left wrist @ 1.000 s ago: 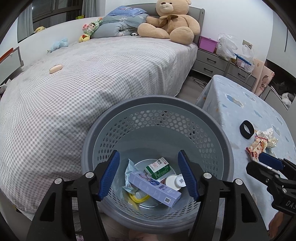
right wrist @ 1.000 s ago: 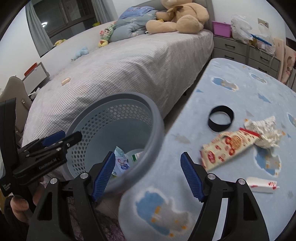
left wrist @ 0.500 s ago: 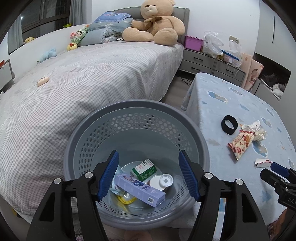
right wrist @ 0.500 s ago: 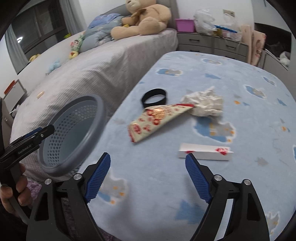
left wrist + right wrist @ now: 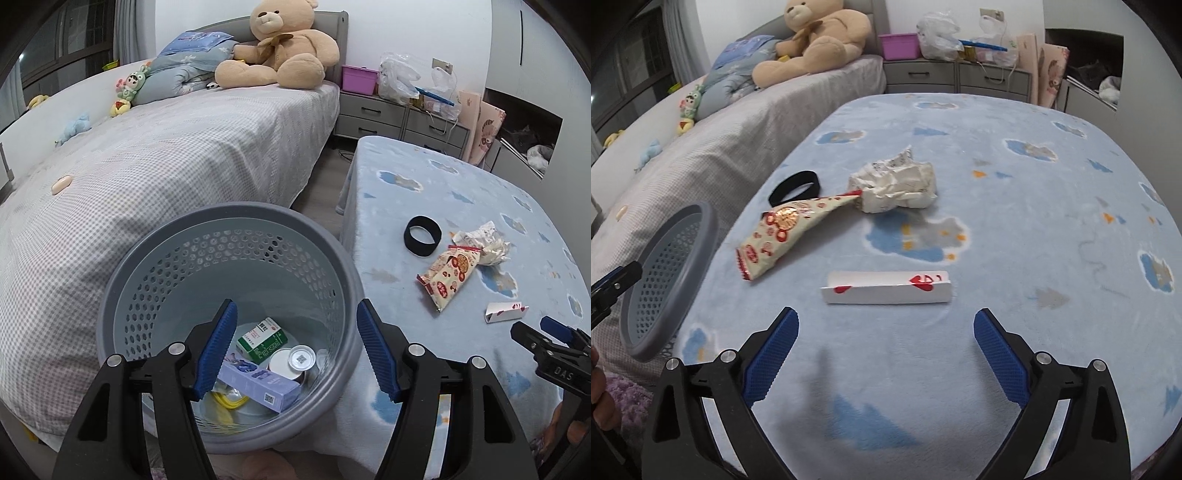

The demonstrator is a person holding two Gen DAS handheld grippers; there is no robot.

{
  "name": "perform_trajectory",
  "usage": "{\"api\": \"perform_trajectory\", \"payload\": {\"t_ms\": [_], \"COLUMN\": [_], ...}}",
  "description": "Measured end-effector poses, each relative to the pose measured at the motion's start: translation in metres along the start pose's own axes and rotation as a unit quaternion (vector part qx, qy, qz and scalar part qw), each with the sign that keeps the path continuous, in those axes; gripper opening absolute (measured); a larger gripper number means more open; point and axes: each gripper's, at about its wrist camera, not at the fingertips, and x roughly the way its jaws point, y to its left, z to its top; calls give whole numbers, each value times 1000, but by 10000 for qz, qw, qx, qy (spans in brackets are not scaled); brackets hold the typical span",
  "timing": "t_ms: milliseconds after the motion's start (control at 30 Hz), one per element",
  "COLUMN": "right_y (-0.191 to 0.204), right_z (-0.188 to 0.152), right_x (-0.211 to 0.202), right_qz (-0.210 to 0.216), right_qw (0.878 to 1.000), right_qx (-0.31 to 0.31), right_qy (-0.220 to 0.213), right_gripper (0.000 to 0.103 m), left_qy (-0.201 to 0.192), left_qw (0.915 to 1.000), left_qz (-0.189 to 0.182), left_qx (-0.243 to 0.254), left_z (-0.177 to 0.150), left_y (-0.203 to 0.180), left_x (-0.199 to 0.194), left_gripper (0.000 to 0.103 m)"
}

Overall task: Collect trash
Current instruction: 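Move both tools back to the table toward the wrapper and card box, then grasp the white card box with the right tool while the left tool grasps the snack wrapper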

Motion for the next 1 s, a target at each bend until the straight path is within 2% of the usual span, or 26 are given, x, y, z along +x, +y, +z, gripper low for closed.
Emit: {"api": "perform_trajectory", "payload": {"t_ms": [400,600,767,833,933,1000], "right_y": [7,8,15,17,20,22], "right_z": [9,13,13,13,13,12], "right_x": [24,38,43,43,41,40], "right_qz": [-118,-334,-558,-622,-563,-560], "right_qw": [9998,9988,9979,9975,9977,9975], "right_qx": [-10,32,-126,-213,-330,-403], "right_qy": [166,346,305,275,199,172], "right_gripper": [97,97,98,96,85,84], "left_qy": [46,101,138,153,164,163], "left_qw": [9997,9994,9992,9992,9990,9989], "left_qz": [-92,-97,-90,-97,-110,-146], "left_qx": [237,302,352,366,395,417], "left_z": [-1,-1,-2,-2,-3,-3], "left_y": [-24,-30,-34,-36,-40,-43], "left_x": [4,8,12,12,13,14], "left_gripper": [65,65,65,65,65,65]}}
